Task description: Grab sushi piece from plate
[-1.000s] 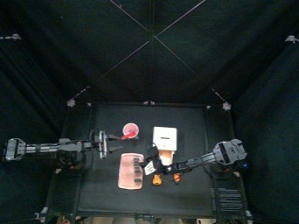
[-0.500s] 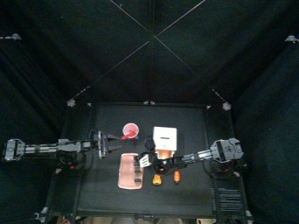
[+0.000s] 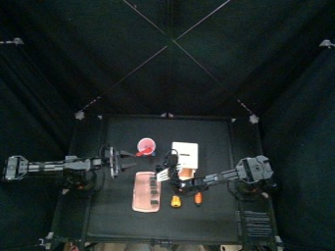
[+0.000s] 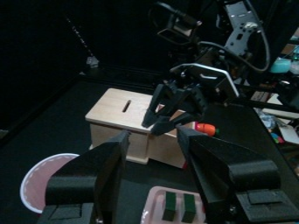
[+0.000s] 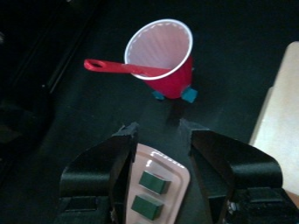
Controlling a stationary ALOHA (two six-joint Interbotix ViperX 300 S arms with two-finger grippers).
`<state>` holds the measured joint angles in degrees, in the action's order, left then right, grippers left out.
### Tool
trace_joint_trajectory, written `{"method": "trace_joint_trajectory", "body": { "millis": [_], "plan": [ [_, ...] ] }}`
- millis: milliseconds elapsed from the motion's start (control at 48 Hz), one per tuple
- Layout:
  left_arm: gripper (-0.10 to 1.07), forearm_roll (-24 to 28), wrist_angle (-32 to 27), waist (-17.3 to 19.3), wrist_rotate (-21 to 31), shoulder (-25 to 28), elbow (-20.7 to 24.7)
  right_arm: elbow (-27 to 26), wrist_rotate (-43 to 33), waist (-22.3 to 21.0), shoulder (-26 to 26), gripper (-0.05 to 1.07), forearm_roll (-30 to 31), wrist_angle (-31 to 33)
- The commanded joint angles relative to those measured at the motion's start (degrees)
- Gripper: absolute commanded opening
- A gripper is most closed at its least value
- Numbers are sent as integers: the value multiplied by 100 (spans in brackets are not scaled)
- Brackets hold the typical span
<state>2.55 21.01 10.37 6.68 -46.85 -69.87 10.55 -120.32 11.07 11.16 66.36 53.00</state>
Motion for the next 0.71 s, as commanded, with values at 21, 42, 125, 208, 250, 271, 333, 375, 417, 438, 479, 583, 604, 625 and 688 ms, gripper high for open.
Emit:
{"method": "trace_joint_trajectory", "body": {
  "millis": [21, 42, 125, 208, 250, 271, 333, 375, 417, 438, 479, 583, 604, 625, 688],
  "plan": [
    [85, -9, 26, 9, -9, 18, 62, -738, 1178, 9, 53, 80, -809, 712],
    [85, -9, 18, 9, -9, 9, 62, -817, 1371, 9, 79, 80, -958, 729],
    [85, -9, 18, 18, -9, 9, 53, -1151, 2162, -18, 202, 80, -1617, 686],
    [85, -9, 18, 9, -9, 9, 62, -1433, 2900, -167, 352, 80, -2294, 554],
    [85, -9, 9, 18, -9, 9, 53, -1564, 3357, -308, 448, 80, -2725, 483],
    [85, -9, 9, 9, -9, 18, 53, -1608, 3524, -360, 475, 80, -2892, 466],
    [85, -9, 0, 18, -9, 9, 62, -1731, 3990, -483, 589, 80, -3384, 431],
    [85, -9, -9, 9, -9, 9, 53, -1802, 4245, -545, 668, 80, -3656, 413],
    [85, -9, -9, 18, -9, 18, 44, -1881, 4491, -606, 782, 80, -3920, 413],
    [85, -9, -9, 18, -9, 18, 44, -1925, 4579, -624, 826, 80, -3990, 413],
    [85, -9, -9, 18, -9, 9, 35, -1986, 4693, -633, 914, 80, -4078, 413],
    [85, -9, -35, 18, -18, 9, 0, -2127, 4869, -624, 1081, 80, -4113, 413],
    [85, -9, -44, 18, -18, 0, -9, -2145, 4887, -633, 1116, 80, -4113, 413],
    [85, -9, -53, 18, -18, -9, -18, -2162, 4896, -633, 1143, 80, -4113, 413],
    [85, -9, -79, 18, -18, -35, -35, -2145, 4913, -633, 1204, 80, -4104, 404]
  ]
}}
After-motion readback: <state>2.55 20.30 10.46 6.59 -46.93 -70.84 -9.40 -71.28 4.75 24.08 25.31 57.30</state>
